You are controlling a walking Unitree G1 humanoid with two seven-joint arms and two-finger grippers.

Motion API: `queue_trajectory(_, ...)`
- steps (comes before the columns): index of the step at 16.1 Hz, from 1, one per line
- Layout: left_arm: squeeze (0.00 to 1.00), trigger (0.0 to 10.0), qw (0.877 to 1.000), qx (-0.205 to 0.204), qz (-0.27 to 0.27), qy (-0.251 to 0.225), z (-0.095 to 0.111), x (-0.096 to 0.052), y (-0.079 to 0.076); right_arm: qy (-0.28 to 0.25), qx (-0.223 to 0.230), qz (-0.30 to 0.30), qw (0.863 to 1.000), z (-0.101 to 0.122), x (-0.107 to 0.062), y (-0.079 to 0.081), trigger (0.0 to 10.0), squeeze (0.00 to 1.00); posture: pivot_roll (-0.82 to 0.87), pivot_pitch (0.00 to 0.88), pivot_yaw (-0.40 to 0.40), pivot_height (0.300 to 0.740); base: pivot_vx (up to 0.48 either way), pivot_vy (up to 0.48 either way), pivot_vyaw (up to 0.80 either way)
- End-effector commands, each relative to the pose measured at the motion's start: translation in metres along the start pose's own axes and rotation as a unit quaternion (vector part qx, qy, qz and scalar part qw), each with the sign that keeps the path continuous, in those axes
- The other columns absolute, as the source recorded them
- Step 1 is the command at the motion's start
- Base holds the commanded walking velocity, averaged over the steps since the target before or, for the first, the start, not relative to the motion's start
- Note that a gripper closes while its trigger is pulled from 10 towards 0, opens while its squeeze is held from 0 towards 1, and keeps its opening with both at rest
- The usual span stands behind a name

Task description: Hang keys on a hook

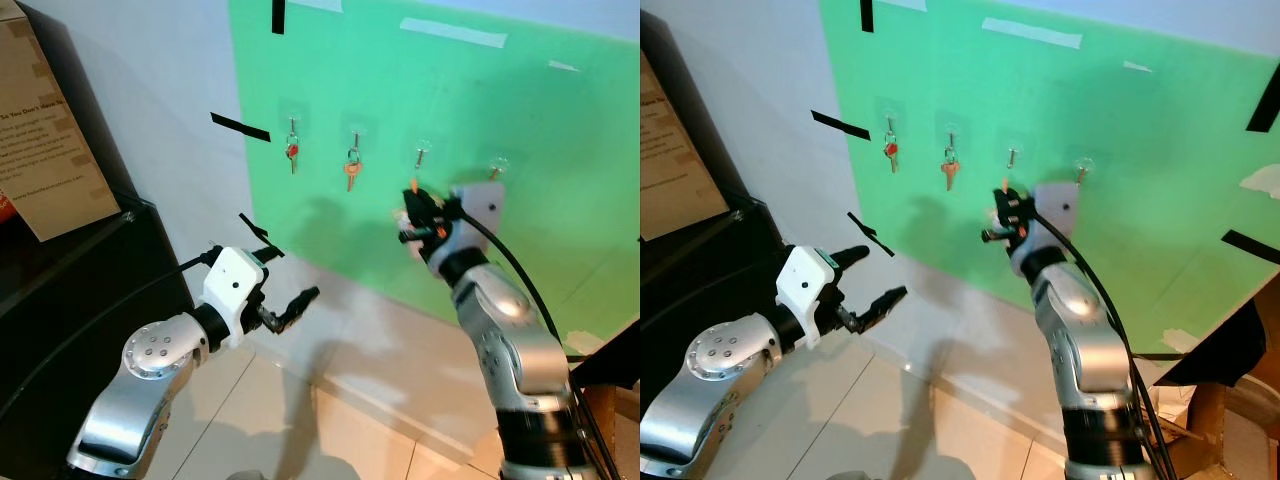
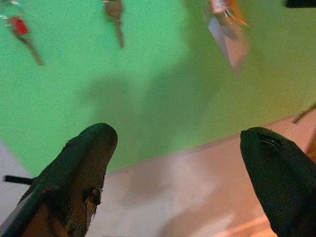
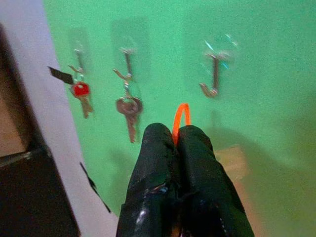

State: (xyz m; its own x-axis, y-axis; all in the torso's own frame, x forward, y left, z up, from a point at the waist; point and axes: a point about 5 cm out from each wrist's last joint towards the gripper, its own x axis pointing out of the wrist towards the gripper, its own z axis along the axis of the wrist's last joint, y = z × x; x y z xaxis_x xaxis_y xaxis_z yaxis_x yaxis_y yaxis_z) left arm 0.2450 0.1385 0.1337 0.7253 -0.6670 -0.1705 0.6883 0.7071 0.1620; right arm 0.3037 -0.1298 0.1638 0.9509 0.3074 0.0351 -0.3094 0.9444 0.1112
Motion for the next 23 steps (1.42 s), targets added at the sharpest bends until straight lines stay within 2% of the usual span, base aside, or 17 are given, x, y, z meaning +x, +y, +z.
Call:
queue_trajectory(1, 0.29, 10.0, 1.000, 0.001, -0.024, -0.001, 0.003, -0.001, -0.004, -0.011, 0.007, 0.010, 1.000, 0.005, 0.005, -0.001, 10.0, 0.00, 0.10, 0.000, -0.008, 0.740, 0.000, 0.000, 0.00)
queue_trajectory(2, 0.30, 10.0, 0.999, -0.002, -0.035, -0.002, 0.004, -0.002, -0.005, -0.017, 0.025, 0.010, 1.000, 0.009, 0.011, -0.003, 10.0, 0.00, 0.10, 0.000, -0.008, 0.740, 0.000, 0.000, 0.00)
queue_trajectory(4, 0.29, 10.0, 0.999, -0.003, -0.046, -0.003, 0.006, -0.003, -0.006, -0.027, 0.029, 0.005, 0.999, 0.014, 0.016, -0.007, 10.0, 0.00, 0.11, 0.000, -0.009, 0.740, 0.000, 0.000, 0.00)
queue_trajectory(6, 0.30, 10.0, 0.999, 0.001, -0.051, -0.005, 0.007, -0.005, -0.007, -0.034, 0.037, 0.001, 0.999, 0.018, 0.017, -0.011, 10.0, 0.00, 0.11, 0.000, -0.010, 0.740, 0.000, 0.000, 0.00)
queue_trajectory(8, 0.29, 10.0, 0.998, -0.003, -0.057, -0.006, 0.007, -0.006, -0.008, -0.052, 0.067, -0.006, 0.996, 0.023, 0.018, -0.017, 10.0, 0.00, 0.11, 0.000, -0.007, 0.740, 0.000, 0.000, 0.00)
queue_trajectory(12, 0.30, 10.0, 0.998, -0.004, -0.061, -0.007, 0.007, -0.005, -0.007, -0.050, 0.091, -0.020, 0.994, 0.022, 0.018, -0.020, 10.0, 0.00, 0.11, 0.000, -0.005, 0.740, 0.000, 0.000, 0.00)
queue_trajectory(17, 0.30, 10.0, 0.998, -0.007, -0.067, -0.005, 0.005, -0.005, -0.009, -0.026, 0.143, -0.049, 0.988, 0.007, 0.009, -0.031, 10.0, 0.00, 0.11, 0.000, -0.005, 0.740, 0.000, 0.000, 0.00)
queue_trajectory(20, 0.30, 10.0, 0.997, -0.008, -0.071, -0.005, 0.005, -0.005, -0.010, -0.002, 0.200, -0.063, 0.978, -0.006, 0.004, -0.037, 10.0, 0.00, 0.11, 0.000, -0.004, 0.740, 0.000, 0.000, 0.00)
queue_trajectory(21, 0.30, 10.0, 0.997, -0.007, -0.072, -0.006, 0.005, -0.005, -0.010, 0.006, 0.209, -0.062, 0.976, -0.009, 0.003, -0.036, 10.0, 0.00, 0.11, 0.000, -0.004, 0.740, 0.000, 0.000, 0.00)
queue_trajectory(23, 0.30, 10.0, 0.997, -0.007, -0.075, -0.009, 0.007, -0.005, -0.011, 0.039, 0.192, -0.043, 0.980, -0.019, 0.001, -0.031, 10.0, 0.00, 0.11, 0.000, -0.003, 0.740, 0.000, 0.000, 0.00)
